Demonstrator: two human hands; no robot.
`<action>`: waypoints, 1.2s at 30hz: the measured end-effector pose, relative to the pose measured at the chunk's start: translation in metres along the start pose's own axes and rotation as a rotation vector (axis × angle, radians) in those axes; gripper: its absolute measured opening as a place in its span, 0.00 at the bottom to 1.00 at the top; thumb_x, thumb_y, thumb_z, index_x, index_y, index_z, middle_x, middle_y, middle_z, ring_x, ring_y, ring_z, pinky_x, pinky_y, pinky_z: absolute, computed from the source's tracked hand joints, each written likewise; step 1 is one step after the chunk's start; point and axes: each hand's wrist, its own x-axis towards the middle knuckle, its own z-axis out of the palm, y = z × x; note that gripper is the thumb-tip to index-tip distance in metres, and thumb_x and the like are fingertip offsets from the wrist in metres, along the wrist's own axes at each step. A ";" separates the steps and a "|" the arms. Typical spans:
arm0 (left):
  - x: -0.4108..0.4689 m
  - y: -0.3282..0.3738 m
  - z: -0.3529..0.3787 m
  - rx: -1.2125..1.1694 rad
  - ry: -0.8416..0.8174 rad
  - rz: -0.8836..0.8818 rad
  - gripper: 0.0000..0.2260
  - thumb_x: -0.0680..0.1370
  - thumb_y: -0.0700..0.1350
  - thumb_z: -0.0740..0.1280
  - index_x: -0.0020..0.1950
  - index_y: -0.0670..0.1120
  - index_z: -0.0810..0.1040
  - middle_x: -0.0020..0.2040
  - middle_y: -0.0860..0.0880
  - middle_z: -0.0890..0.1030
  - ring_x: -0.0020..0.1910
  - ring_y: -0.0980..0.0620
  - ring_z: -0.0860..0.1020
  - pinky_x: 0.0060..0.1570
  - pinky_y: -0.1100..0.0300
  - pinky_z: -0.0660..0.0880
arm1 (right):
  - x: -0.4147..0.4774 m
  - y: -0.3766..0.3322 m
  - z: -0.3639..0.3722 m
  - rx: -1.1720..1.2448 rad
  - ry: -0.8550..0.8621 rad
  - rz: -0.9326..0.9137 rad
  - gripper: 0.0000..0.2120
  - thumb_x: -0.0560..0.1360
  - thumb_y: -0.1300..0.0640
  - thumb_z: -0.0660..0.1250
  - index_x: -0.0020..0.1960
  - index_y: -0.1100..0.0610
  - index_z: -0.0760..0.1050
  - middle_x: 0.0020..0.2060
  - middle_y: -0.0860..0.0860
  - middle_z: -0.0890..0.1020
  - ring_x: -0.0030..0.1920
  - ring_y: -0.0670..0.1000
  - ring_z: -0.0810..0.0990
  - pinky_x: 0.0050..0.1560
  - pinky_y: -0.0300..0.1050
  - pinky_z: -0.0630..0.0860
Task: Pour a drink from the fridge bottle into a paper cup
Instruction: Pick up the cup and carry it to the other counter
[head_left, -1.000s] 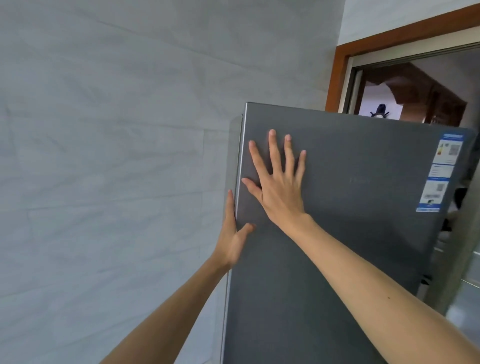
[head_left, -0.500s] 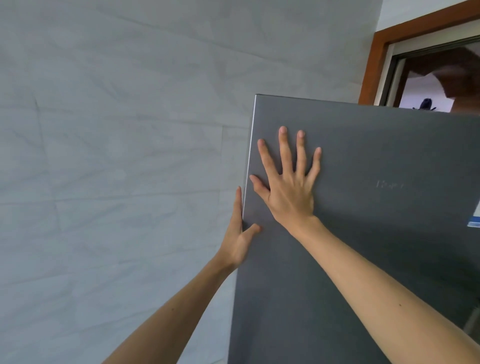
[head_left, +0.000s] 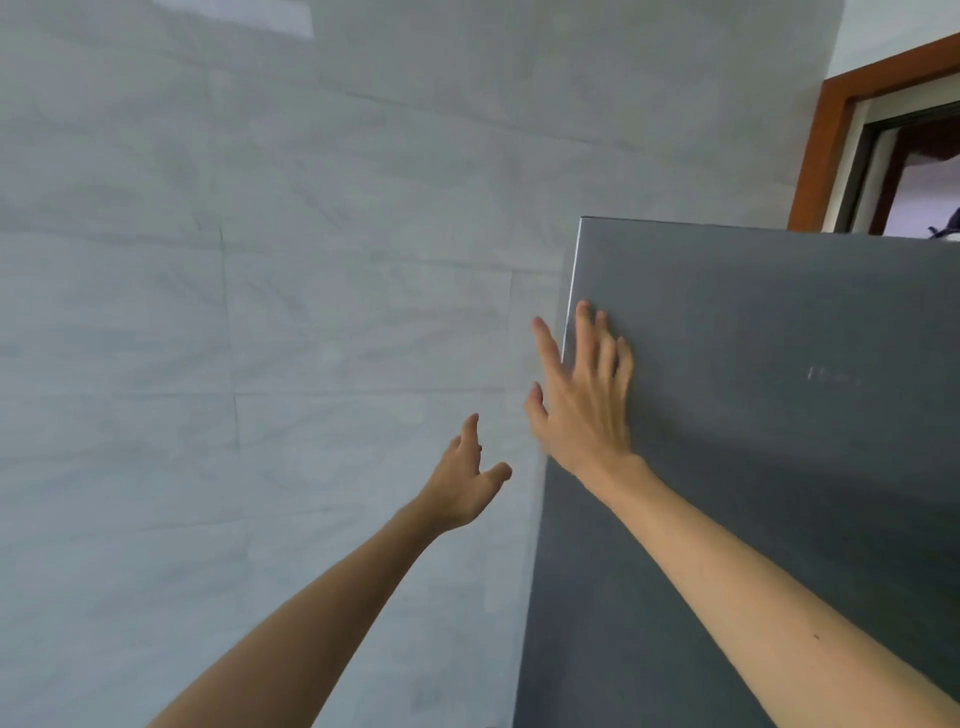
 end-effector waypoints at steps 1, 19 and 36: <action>-0.006 -0.011 -0.012 0.065 0.001 -0.023 0.36 0.80 0.50 0.63 0.81 0.44 0.45 0.75 0.38 0.65 0.71 0.41 0.68 0.69 0.50 0.66 | -0.006 -0.013 0.002 0.046 -0.039 -0.077 0.32 0.72 0.55 0.65 0.75 0.55 0.65 0.72 0.64 0.66 0.71 0.66 0.65 0.69 0.66 0.61; -0.247 -0.159 -0.232 0.727 0.052 -0.567 0.29 0.78 0.57 0.62 0.73 0.41 0.60 0.64 0.40 0.72 0.63 0.38 0.73 0.60 0.45 0.71 | -0.065 -0.280 -0.001 0.434 -1.004 -0.493 0.30 0.81 0.39 0.54 0.78 0.51 0.54 0.72 0.55 0.67 0.70 0.58 0.66 0.64 0.58 0.69; -0.368 -0.211 -0.344 0.806 0.271 -0.901 0.27 0.78 0.56 0.62 0.70 0.41 0.63 0.63 0.40 0.73 0.60 0.38 0.74 0.57 0.47 0.73 | -0.050 -0.485 -0.007 0.628 -0.979 -0.851 0.32 0.80 0.38 0.55 0.79 0.49 0.52 0.75 0.54 0.63 0.73 0.57 0.63 0.67 0.58 0.66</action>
